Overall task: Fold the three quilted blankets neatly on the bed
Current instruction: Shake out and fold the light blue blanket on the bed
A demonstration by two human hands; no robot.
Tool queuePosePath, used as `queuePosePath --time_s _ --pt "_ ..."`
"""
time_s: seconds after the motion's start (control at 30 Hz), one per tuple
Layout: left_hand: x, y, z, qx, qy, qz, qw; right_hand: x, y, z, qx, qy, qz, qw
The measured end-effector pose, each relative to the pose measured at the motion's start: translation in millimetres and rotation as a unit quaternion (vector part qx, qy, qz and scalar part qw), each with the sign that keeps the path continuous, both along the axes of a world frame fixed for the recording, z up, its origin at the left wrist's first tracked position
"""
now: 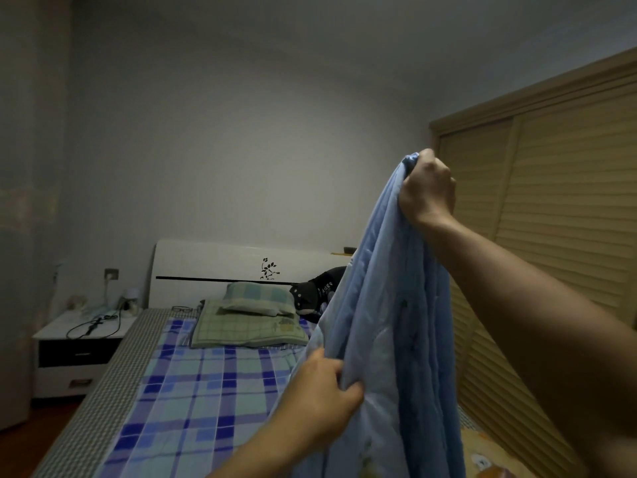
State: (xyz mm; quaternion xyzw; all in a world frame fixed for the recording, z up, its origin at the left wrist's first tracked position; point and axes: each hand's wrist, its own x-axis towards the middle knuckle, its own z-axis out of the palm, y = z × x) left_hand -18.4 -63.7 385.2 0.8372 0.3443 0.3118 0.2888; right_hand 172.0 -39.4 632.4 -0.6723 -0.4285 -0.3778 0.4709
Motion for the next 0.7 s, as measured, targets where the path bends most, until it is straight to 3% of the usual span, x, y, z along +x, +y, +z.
queuePosePath --time_s 0.17,0.3,0.4,0.47,0.6,0.7 --pt "-44 45 19 0.123 -0.027 0.117 0.985 29 -3 -7 0.014 0.064 0.007 0.998" --pt "-88 102 70 0.203 -0.020 0.196 0.959 51 -5 -11 0.021 0.086 0.023 0.996" --pt "-104 120 101 0.200 -0.001 0.209 0.957 61 -9 -7 -0.020 0.109 0.046 0.993" --pt "-106 124 109 0.164 0.061 0.240 0.955 64 -12 -4 -0.069 0.121 0.051 0.989" --pt "-108 124 120 0.186 0.161 0.320 0.915 74 -10 -6 -0.069 0.154 0.132 0.977" --pt "-101 108 132 0.305 0.111 0.343 0.882 89 -19 0 -0.011 0.223 0.175 0.959"
